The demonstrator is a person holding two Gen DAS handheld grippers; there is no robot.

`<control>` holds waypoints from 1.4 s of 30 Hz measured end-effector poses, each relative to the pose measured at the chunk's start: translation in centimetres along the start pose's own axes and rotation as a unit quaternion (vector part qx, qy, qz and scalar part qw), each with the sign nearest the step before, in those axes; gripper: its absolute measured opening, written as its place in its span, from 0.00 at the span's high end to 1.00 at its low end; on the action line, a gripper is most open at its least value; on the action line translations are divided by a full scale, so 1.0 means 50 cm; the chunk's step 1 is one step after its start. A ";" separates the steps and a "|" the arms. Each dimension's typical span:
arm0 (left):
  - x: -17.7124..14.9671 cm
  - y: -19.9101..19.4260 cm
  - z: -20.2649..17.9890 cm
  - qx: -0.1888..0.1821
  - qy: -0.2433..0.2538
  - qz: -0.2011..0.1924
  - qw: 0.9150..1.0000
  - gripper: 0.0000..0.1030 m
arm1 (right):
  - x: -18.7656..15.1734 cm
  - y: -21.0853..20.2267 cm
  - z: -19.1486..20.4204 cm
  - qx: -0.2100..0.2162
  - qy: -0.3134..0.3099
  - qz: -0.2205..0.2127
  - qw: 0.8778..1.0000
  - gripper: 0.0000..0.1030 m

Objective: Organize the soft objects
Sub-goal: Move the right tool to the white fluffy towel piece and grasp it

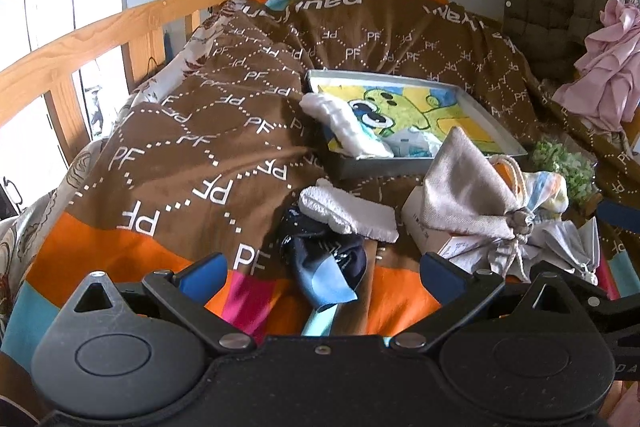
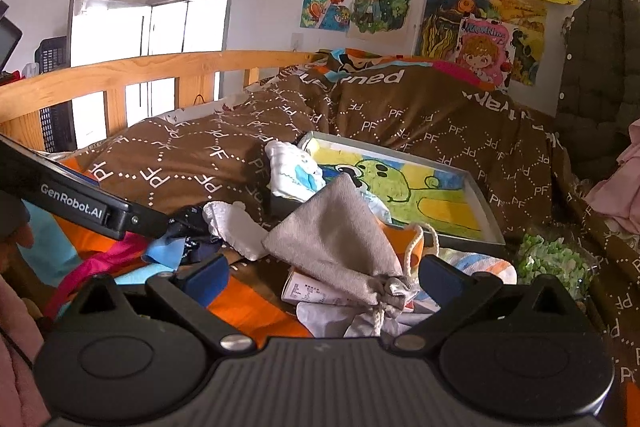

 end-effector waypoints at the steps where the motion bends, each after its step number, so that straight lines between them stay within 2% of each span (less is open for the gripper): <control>1: -0.001 0.003 0.000 0.003 0.000 0.004 1.000 0.01 | 0.001 0.002 -0.001 0.000 0.000 0.002 1.000 0.00; 7: -0.004 0.018 -0.002 0.011 0.005 0.024 1.000 0.01 | -0.004 0.013 -0.006 -0.001 0.008 0.018 1.000 0.00; 12: 0.004 0.046 -0.005 0.014 0.025 0.062 0.998 0.01 | -0.005 0.035 -0.017 -0.008 0.008 0.027 1.000 0.00; 17: 0.015 0.083 -0.023 0.011 0.095 0.091 0.991 0.01 | -0.002 0.057 -0.017 -0.024 -0.015 0.021 0.999 0.00; 21: 0.018 0.111 -0.036 -0.001 0.169 0.107 0.980 0.01 | 0.007 0.077 -0.011 -0.038 -0.048 0.008 0.998 0.00; 24: 0.016 0.127 -0.031 -0.005 0.198 0.113 0.974 0.01 | 0.015 0.097 -0.004 -0.039 -0.074 -0.007 0.997 0.00; 27: 0.017 0.139 -0.018 -0.015 0.196 0.126 0.972 0.01 | 0.026 0.117 0.006 -0.024 -0.100 -0.027 0.994 0.00; 31: 0.028 0.141 0.000 -0.020 0.173 0.134 0.976 0.01 | 0.038 0.152 0.026 0.001 -0.138 -0.047 0.989 0.00; 36: 0.034 0.146 0.012 -0.024 0.155 0.138 0.978 0.01 | 0.050 0.208 0.059 0.047 -0.197 -0.041 0.978 0.01; 42: 0.035 0.166 0.018 -0.031 0.155 0.145 0.977 0.04 | 0.052 0.257 0.090 0.086 -0.272 -0.031 0.958 0.05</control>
Point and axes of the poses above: each gripper's, at about its wrist camera, not at the fingertips, and y roughly the way its jaws point, z to its left, x to its top, the point moved 3 cm from there along y, roughly the way its jaws point, and after that the axes turned 11 degrees about -y, right-handed, at the moved point
